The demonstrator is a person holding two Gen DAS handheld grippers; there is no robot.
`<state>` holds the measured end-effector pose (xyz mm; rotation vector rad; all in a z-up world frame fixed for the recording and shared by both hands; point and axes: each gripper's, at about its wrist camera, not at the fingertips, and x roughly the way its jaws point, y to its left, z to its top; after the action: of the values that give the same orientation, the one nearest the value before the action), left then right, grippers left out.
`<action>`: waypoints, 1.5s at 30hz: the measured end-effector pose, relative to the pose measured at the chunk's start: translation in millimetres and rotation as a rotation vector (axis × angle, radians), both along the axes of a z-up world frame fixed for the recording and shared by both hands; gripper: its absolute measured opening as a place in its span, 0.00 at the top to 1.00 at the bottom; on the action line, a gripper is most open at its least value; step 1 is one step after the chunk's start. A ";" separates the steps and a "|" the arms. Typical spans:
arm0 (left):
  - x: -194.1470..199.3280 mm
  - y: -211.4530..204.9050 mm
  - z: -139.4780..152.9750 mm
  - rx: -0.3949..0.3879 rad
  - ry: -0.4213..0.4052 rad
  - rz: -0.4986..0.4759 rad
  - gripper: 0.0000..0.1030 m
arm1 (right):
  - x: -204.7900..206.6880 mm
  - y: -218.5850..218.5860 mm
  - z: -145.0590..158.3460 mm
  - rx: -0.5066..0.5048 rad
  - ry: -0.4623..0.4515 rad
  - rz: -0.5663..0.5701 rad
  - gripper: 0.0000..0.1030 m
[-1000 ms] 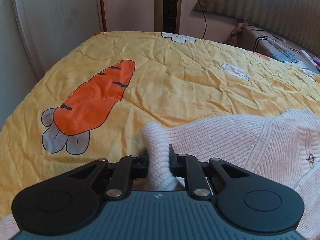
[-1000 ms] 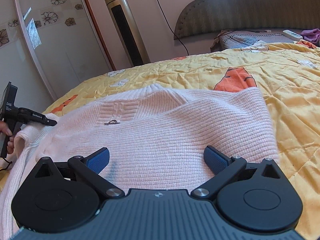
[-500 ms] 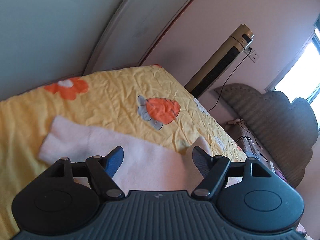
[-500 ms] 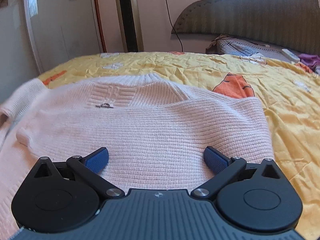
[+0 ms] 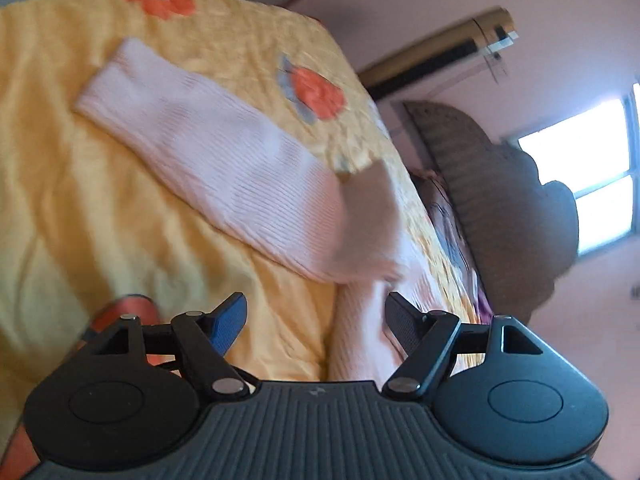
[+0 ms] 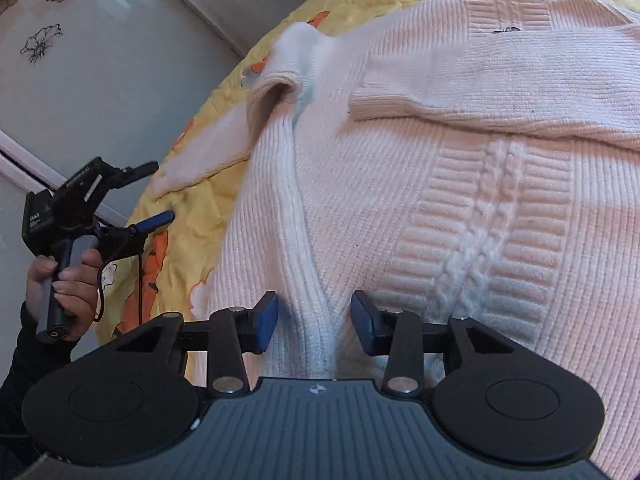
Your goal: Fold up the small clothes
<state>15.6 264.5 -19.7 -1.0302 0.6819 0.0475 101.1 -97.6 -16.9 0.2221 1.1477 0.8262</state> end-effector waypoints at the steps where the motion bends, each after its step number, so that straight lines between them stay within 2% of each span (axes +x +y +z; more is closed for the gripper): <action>1: 3.7 -6.9 5.5 0.031 -0.015 -0.020 0.26 | -2.7 0.4 1.8 0.009 0.019 0.002 0.54; 3: 6.8 -10.5 13.2 0.077 -0.034 0.004 0.26 | -11.8 4.1 3.2 0.034 0.055 0.034 0.52; 4: 6.2 -6.9 14.6 0.079 -0.031 0.039 0.26 | -19.5 10.2 4.5 0.048 0.071 0.060 0.58; 5: 5.3 -0.3 15.0 0.069 -0.026 0.076 0.26 | -26.0 17.9 6.2 0.063 0.082 0.098 0.82; 10: -24.9 46.3 19.3 0.075 0.062 0.336 0.26 | -58.8 76.9 32.0 0.169 0.034 0.247 0.82; 12: -33.5 65.2 15.6 0.069 0.108 0.419 0.26 | -70.0 109.3 35.3 0.135 -0.012 0.307 0.81; 13: -36.3 75.2 11.6 0.058 0.114 0.452 0.26 | -75.4 127.2 29.9 0.077 -0.041 0.340 0.75; 15: -41.5 90.7 3.1 0.016 0.135 0.496 0.26 | -76.7 150.4 9.1 -0.004 -0.011 0.354 0.63; 16: -42.4 95.0 -1.2 -0.010 0.145 0.501 0.26 | -77.8 153.2 4.0 0.016 -0.014 0.332 0.53; 17: -41.8 99.2 -6.8 -0.045 0.154 0.494 0.26 | -79.7 153.8 5.4 0.053 0.001 0.321 0.33; 19: -37.1 103.5 -17.6 -0.108 0.150 0.457 0.26 | -84.6 154.4 14.6 0.090 0.035 0.344 0.18; 21: -30.4 102.1 -23.9 -0.119 0.144 0.443 0.26 | -88.4 146.4 27.9 0.112 0.003 0.355 0.19; 24: -21.2 98.4 -21.6 -0.077 0.144 0.469 0.26 | -83.0 124.0 47.9 0.155 -0.015 0.316 0.20; 26: -10.0 95.0 -18.5 -0.015 0.149 0.464 0.28 | -73.0 110.3 61.2 0.166 -0.038 0.277 0.20; 27: -4.7 92.6 -16.7 0.028 0.161 0.458 0.54 | -70.8 104.2 67.0 0.171 -0.048 0.263 0.20; 28: 1.9 90.4 -15.2 0.078 0.189 0.443 0.87 | -67.5 98.3 72.2 0.179 -0.057 0.247 0.20; 29: 5.4 89.6 -13.4 0.132 0.211 0.424 0.93 | -64.5 93.6 76.2 0.190 -0.063 0.233 0.20; 33: 20.4 71.0 -5.2 0.362 0.245 0.410 0.93 | -41.0 82.0 89.1 0.230 -0.082 0.165 0.20; 36: 21.3 48.3 17.2 0.472 0.192 0.422 0.93 | -19.6 77.2 93.7 0.257 -0.086 0.102 0.20; 38: 20.1 22.9 42.7 0.561 0.100 0.418 0.93 | -3.3 70.0 97.1 0.282 -0.074 0.058 0.19; 40: 23.8 -18.1 68.7 0.707 -0.021 0.381 0.93 | 11.3 55.3 102.6 0.312 -0.069 0.018 0.18; 42: 30.0 -75.1 84.9 0.862 -0.161 0.262 0.93 | 26.8 40.3 107.2 0.347 -0.062 -0.026 0.18; 45: 40.4 -152.3 76.5 0.985 -0.279 0.049 0.93 | 57.1 27.5 101.0 0.415 -0.034 -0.099 0.16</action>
<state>56.0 112.2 56.7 -0.0949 0.2982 0.2515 158.2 -70.0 84.2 0.6009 0.9166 0.9699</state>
